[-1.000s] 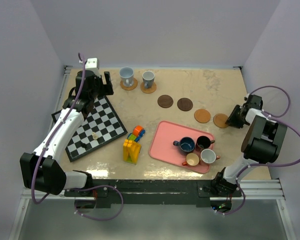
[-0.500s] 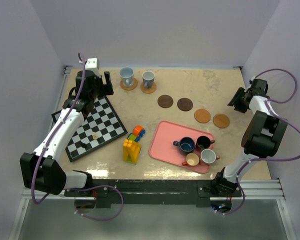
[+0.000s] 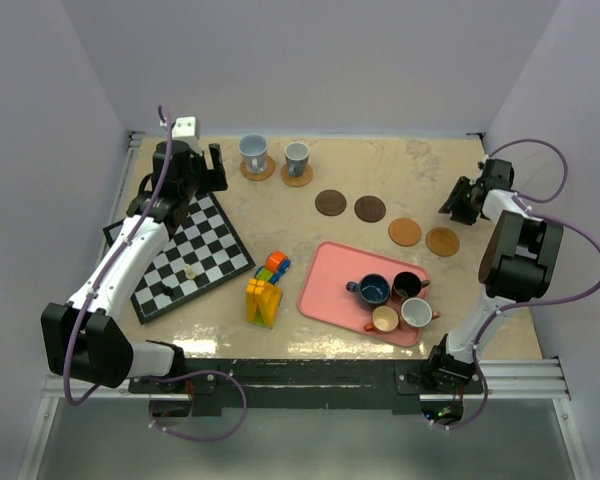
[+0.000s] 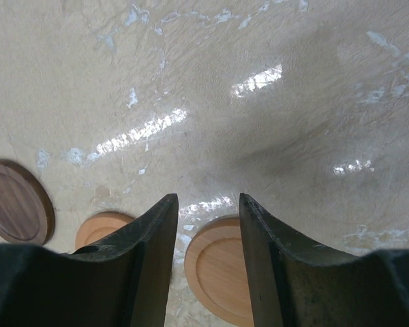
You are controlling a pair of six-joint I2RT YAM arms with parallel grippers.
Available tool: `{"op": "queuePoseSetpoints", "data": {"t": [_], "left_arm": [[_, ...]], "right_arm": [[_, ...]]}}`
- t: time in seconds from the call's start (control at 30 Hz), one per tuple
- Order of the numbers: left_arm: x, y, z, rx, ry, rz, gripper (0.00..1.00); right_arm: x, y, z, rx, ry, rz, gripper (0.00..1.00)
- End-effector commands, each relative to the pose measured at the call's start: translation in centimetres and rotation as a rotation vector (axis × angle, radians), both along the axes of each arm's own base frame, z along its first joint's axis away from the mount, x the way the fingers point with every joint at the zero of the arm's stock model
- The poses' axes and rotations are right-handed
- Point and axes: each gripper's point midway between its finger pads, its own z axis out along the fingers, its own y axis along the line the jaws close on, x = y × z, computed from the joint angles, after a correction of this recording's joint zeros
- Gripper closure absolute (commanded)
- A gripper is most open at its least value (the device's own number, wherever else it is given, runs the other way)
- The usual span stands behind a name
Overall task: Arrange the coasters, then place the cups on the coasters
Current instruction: Move the coaster to the center of the board.
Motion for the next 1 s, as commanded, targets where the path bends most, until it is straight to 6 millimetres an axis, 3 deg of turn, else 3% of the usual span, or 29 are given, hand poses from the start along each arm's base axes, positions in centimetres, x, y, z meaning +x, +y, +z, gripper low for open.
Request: {"op": "queuePoseSetpoints", "data": {"t": [0.0,0.23,0.37,0.6,0.77,0.87,0.97], "left_arm": [[0.7,-0.3,2.0,-0.019,-0.054,0.0,0.12],[0.8,-0.4,1.8,-0.022,-0.05,-0.007,0.12],[1.0,-0.8,2.1,-0.029,-0.054,-0.023,0.13],[1.2,-2.2,1.7,-0.013,-0.007,-0.085,0.16],[0.7,-6.4,0.7,0.027,0.045,-0.178,0.18],[-1.2,-11.2,-0.1,0.034,0.072,-0.312,0.18],[-3.6,-15.8,-1.0,0.001,0.086,-0.474,0.18]], "right_arm": [[1.0,-0.1,0.7,-0.017,-0.055,0.005,0.54],[1.5,0.6,1.9,-0.019,-0.093,0.022,0.51],[2.1,0.6,4.0,-0.046,-0.147,0.024,0.4],[2.2,1.0,8.5,-0.106,-0.284,0.056,0.35],[1.0,2.8,11.1,-0.152,-0.321,0.137,0.33],[-0.4,4.6,12.2,-0.167,-0.319,0.184,0.33],[-2.1,5.1,13.0,-0.181,-0.323,0.19,0.33]]}}
